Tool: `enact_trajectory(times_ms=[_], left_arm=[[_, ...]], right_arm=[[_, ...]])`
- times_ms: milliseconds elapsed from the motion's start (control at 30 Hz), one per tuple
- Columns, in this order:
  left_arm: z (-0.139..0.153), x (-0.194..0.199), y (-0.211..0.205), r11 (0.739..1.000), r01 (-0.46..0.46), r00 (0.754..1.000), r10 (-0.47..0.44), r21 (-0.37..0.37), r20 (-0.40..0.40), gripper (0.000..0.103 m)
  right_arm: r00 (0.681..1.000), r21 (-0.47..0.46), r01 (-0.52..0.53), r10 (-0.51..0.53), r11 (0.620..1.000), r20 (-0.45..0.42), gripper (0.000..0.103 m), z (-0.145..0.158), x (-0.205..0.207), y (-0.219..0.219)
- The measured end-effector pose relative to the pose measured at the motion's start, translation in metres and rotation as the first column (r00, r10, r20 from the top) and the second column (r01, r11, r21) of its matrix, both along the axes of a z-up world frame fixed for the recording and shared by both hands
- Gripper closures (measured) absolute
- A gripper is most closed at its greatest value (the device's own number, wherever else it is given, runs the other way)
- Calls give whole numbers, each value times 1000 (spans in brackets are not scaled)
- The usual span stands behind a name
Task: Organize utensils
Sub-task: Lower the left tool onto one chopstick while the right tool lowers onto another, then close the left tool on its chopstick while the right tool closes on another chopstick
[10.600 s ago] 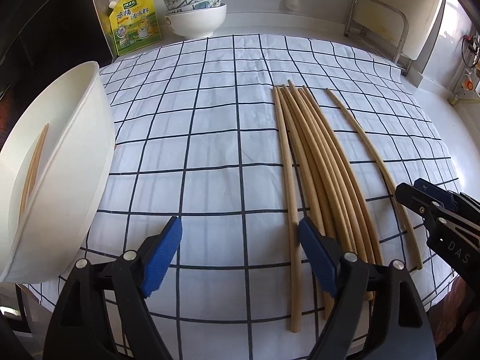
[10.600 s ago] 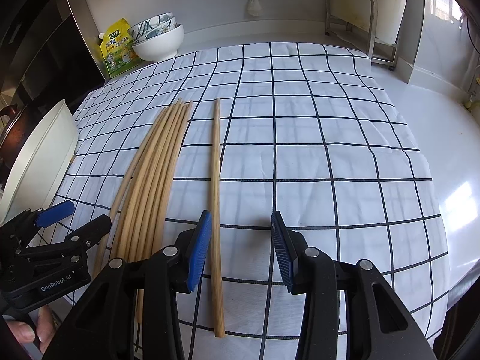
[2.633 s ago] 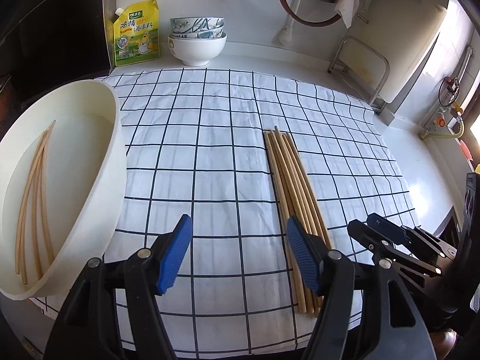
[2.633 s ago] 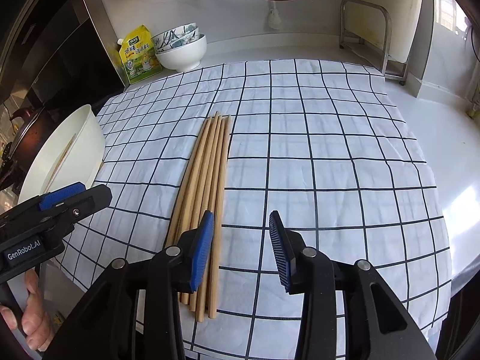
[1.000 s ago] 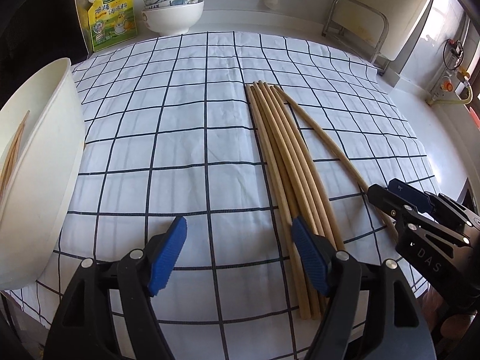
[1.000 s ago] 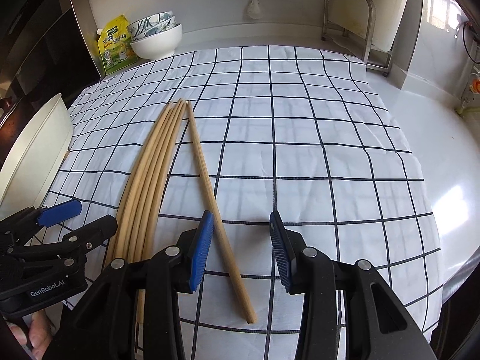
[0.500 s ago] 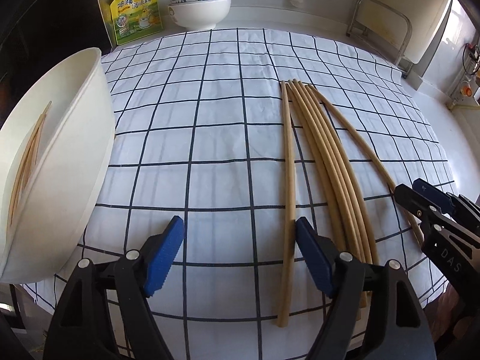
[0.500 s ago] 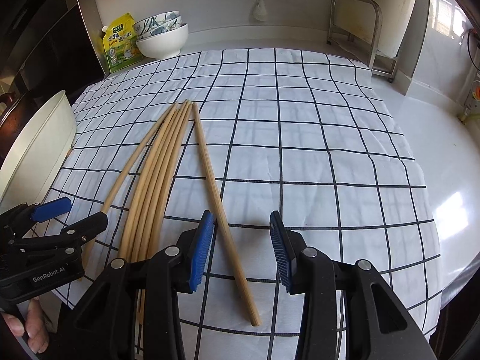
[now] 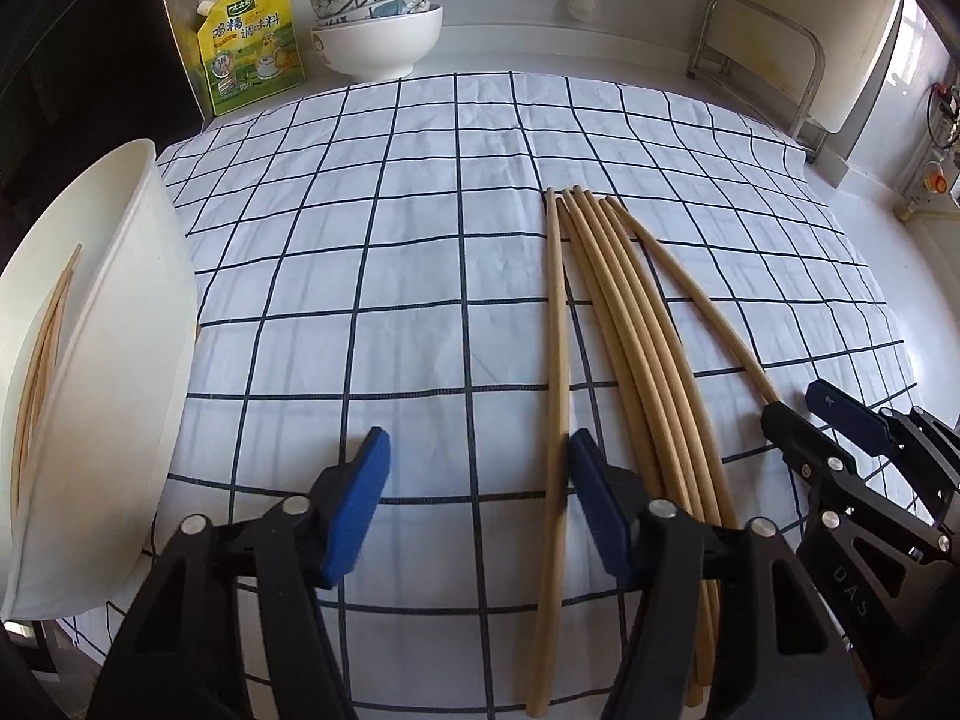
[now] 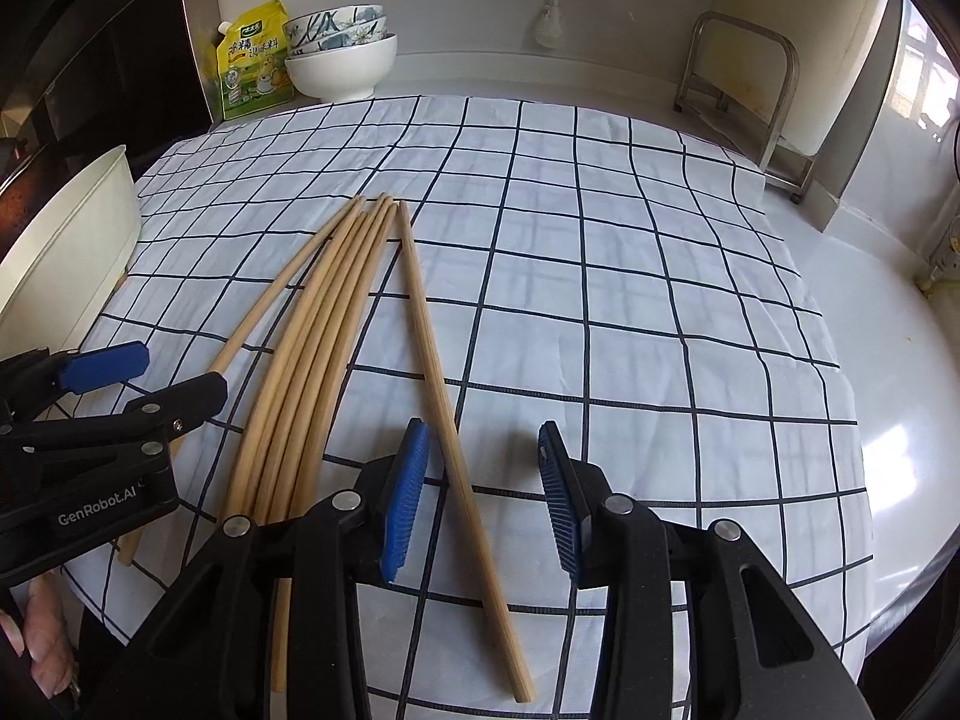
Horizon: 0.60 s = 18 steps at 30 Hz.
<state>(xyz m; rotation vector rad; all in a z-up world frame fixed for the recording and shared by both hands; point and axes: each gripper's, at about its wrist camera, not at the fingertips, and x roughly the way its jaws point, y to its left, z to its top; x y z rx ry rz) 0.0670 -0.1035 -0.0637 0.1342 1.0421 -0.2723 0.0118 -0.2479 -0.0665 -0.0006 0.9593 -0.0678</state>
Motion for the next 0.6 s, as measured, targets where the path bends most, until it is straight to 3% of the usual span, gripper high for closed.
enact_trajectory(times_ms=[100, 200, 400, 600], left_arm=[[2, 0, -3, 1000, 14, 1000, -14, -6, -1, 70], [3, -1, -2, 999, 26, 1000, -26, -32, -16, 88], [4, -4, 6, 994, 37, 997, -44, -105, -63, 95], [9, -15, 14, 985, 53, 995, -66, -164, -74, 95]], right_arm=[[1000, -12, -24, 24, 1000, -2, 90, 0, 1, 7], [1000, -17, -22, 22, 1000, -4, 96, 0, 1, 9], [1000, 75, 20, -19, 997, -11, 97, 3, -1, -2], [999, 116, 37, -37, 993, -4, 97, 9, -10, -3]])
